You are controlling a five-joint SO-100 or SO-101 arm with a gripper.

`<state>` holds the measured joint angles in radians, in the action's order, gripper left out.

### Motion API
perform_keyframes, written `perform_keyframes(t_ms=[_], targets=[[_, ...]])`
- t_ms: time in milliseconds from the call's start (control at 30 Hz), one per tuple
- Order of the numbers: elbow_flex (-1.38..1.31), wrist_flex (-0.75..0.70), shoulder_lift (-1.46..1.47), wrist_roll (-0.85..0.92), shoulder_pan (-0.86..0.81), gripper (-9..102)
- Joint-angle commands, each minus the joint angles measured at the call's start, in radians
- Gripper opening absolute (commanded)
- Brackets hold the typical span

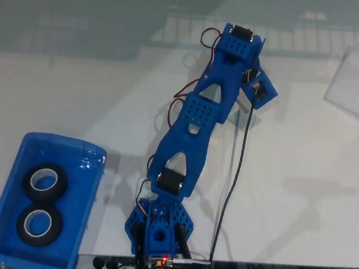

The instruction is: Grasp all tape and put them in the bin.

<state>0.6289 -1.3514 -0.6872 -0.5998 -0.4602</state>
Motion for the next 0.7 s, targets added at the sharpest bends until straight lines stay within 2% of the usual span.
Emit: perform_keyframes(t_ms=[0, 367, 667], targets=[[-0.023, -0.011, -0.003, -0.005, -0.002, 0], [0.049, -0.006, -0.101, 0.014, 0.011, 0], [0.482, 0.028, -0.541, 0.132, 0.137, 0]])
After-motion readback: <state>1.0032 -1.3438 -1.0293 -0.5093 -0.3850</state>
